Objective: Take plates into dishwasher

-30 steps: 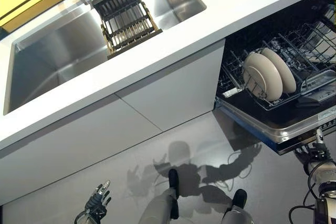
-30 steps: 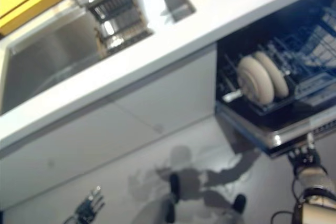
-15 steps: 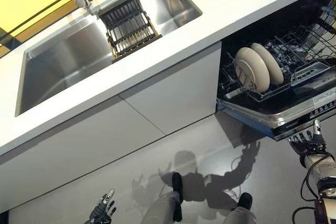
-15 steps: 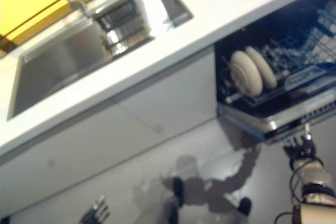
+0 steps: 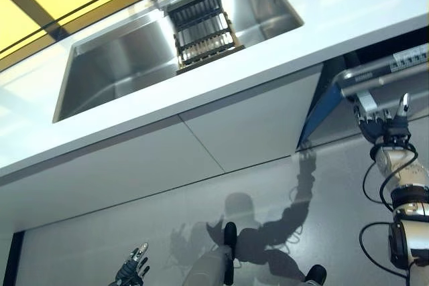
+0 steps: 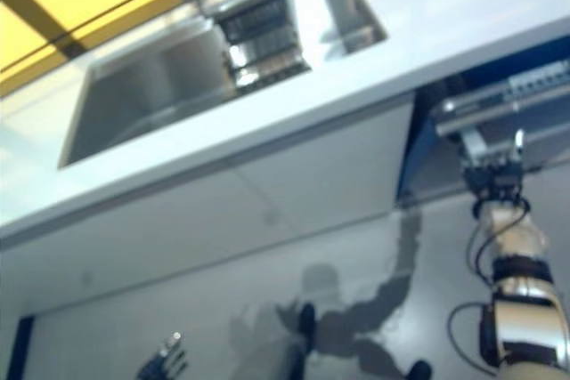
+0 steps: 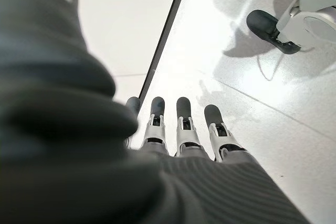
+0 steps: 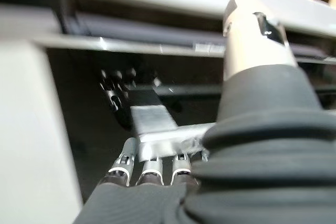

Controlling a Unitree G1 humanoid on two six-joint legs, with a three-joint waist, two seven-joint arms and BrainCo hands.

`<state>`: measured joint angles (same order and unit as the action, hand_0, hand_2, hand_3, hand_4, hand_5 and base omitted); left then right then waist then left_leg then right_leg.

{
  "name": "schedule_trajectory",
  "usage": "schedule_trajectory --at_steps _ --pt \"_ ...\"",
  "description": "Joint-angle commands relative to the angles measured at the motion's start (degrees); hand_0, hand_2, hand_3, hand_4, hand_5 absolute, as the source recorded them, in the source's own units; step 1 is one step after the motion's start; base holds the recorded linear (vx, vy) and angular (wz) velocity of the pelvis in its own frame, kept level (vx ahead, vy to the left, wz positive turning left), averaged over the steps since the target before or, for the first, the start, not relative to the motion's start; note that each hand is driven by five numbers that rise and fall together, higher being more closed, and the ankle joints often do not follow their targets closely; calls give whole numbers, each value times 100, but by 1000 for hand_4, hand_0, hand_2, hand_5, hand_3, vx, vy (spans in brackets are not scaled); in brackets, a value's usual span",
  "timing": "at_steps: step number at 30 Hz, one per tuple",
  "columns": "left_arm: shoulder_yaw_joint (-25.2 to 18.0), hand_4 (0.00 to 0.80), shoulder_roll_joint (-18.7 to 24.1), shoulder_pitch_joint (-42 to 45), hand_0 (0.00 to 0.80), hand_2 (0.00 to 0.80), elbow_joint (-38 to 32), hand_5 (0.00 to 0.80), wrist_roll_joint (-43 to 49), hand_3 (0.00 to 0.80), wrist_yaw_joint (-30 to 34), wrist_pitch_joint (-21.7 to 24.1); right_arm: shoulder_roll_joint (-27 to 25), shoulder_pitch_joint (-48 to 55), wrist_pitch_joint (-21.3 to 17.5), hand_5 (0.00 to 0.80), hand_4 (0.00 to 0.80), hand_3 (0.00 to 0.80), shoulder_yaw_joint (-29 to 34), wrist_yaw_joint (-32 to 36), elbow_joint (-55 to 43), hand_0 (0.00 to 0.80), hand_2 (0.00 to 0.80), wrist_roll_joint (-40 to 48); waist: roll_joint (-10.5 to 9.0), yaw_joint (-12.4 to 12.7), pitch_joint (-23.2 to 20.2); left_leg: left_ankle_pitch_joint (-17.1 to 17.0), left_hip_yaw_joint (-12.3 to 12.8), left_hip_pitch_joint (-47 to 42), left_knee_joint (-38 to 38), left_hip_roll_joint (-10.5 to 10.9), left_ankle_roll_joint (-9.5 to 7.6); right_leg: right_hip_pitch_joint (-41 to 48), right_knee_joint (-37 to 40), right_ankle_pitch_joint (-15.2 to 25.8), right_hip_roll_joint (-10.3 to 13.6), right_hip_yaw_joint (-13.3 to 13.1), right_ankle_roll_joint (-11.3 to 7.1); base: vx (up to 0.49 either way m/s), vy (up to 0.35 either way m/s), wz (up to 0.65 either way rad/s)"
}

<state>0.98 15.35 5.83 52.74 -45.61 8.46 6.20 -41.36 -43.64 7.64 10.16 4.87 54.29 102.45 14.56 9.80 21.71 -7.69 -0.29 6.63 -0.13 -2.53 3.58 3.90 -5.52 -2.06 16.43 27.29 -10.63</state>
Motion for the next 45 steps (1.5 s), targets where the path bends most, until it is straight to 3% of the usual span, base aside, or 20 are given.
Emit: schedule_trajectory --at_steps 1,10,17,19,21,22,23,24,26,27,28,30,32,34,35,36,38,40,41,45 --pt "-62 0 704 -140 0 0 34 0 295 0 77 119 171 -1112 35 0 0 0 -259 564 -569 0 0 23 -599 328 -455 489 -7 -76 -63 173 -182 -63 -559 -725 -361 -35 940 -2 -33 23" --pt "-143 0 781 -251 0 0 51 0 570 0 131 242 246 -312 328 0 0 0 -244 177 -163 0 0 -1757 -959 272 -724 541 80 -293 -236 50 -190 303 113 -404 -523 -109 822 -9 -22 9" --pt "-122 0 727 -456 0 0 19 0 802 0 -82 183 508 753 693 0 0 0 -111 533 177 0 0 -2958 -1211 108 -1053 662 239 -521 -113 -108 -261 579 295 -344 -556 -140 808 -44 -30 -9" --pt "-109 0 711 -518 0 0 31 0 912 0 -190 104 643 1025 680 0 0 0 -100 501 195 0 0 -3228 -1260 68 -1090 740 196 -554 19 -134 -280 581 74 -506 -566 -210 848 -83 -117 -13" --pt "-42 0 749 -637 0 0 177 0 1088 0 -182 25 795 1437 560 0 0 0 -132 522 230 0 0 -3549 -1334 -82 -1107 737 -63 -593 16 -165 -273 467 -296 -844 -816 -609 1039 -88 -202 -3" --pt "-36 0 753 -653 0 0 197 0 1112 0 -171 13 812 1497 539 0 0 0 -138 507 220 0 0 -3531 -1346 -106 -1113 723 -108 -585 9 -162 -269 455 -310 -861 -853 -648 1071 -110 -280 30" --pt "-17 0 758 -664 0 0 303 0 1228 0 -122 -21 915 1907 447 0 0 0 -154 478 133 0 0 -3509 -1408 -189 -1120 594 -291 -560 -73 -179 -205 441 -311 -882 -1047 -795 1231 -123 -241 58" --pt "-59 0 750 -624 0 0 328 0 1208 0 -139 -25 943 2046 465 0 0 0 -163 520 144 0 0 -3530 -1417 -209 -1137 446 -308 -575 -211 -218 -156 462 -250 -831 -1085 -704 1253 -161 -266 80" --pt "-265 0 621 -409 0 0 389 0 1116 0 -118 30 1064 2217 458 0 0 0 -218 621 311 0 0 -3795 -1414 -213 -1135 -39 19 -445 -487 -445 104 646 100 -667 -1246 -446 1298 -224 -170 49" --pt "-321 0 536 -370 0 0 424 0 1270 0 -97 69 1086 2314 448 0 0 0 -186 685 383 0 0 -4005 -1425 -237 -1128 -108 166 -346 -487 -462 145 683 194 -616 -1319 -394 1307 -207 -137 0" --pt "-335 0 472 -359 0 0 483 0 1409 0 -85 106 1071 2424 434 0 0 0 -157 688 407 0 0 -4124 -1440 -252 -1111 22 355 -433 -487 -478 165 701 202 -654 -1340 -465 1296 -133 -55 -7" --pt "-240 0 437 -443 0 0 673 0 1888 0 -94 -8 1091 2809 284 0 0 0 -139 780 525 0 0 -4282 -1499 -350 -1112 160 937 -623 -250 -420 122 705 270 -620 -1293 -276 1267 -132 18 41" --pt "-25 0 427 -597 0 0 927 0 2443 0 -259 -378 1061 3019 255 0 0 0 -134 1071 730 0 0 -4277 -1652 -443 -1109 578 1296 -590 881 -432 30 711 401 -518 -1184 -202 1273 -140 85 68" --pt "149 0 376 -786 0 0 1323 0 2870 0 -86 -938 1165 3201 215 0 0 0 -118 1274 935 0 0 -4238 -1719 -566 -1117 966 1373 -566 1951 -457 -118 656 419 -434 -1130 -323 1241 -96 201 32" --pt "197 0 358 -855 0 0 1478 0 3166 0 -113 -888 1221 3303 171 0 0 0 -116 1310 995 0 0 -4431 -1702 -623 -1140 1186 1290 -624 2132 -389 -194 604 430 -385 -1109 -415 1186 -66 385 51" --pt "307 0 362 -902 0 0 1499 0 3329 0 -311 -950 1353 3445 219 0 0 0 -144 1362 1018 0 0 -4597 -1583 -720 -1217 1445 1139 -1036 1309 -120 -290 483 366 -315 -1090 -522 1026 -48 438 76" --pt "412 0 409 -936 0 0 1530 0 3336 0 -313 -1262 1589 3685 244 0 0 0 -196 1420 1097 0 0 -4629 -1415 -870 -1333 1352 1307 -1530 135 8 -300 406 445 -210 -1093 -477 842 -57 398 51" --pt "459 0 440 -968 0 0 1570 0 3381 0 -180 -1505 2027 3931 -73 0 0 0 -276 1028 1198 0 0 -5062 -1319 -931 -1440 1204 1261 -1630 -447 164 -401 324 554 -62 -1085 -439 665 -100 273 16" --pt "487 0 433 -962 0 0 1608 0 3386 0 -170 -1482 2178 3999 -241 0 0 0 -341 862 1267 0 0 -5132 -1302 -941 -1458 1220 1250 -1601 -487 211 -428 289 602 -12 -1080 -420 628 -104 187 4" --pt "377 0 322 -817 0 0 1712 0 3092 0 -41 -1343 2533 4167 -243 0 0 0 -349 525 1575 0 0 -5730 -1248 -912 -1500 1339 1244 -1615 -487 318 -576 160 720 188 -1022 -447 497 -78 166 5"
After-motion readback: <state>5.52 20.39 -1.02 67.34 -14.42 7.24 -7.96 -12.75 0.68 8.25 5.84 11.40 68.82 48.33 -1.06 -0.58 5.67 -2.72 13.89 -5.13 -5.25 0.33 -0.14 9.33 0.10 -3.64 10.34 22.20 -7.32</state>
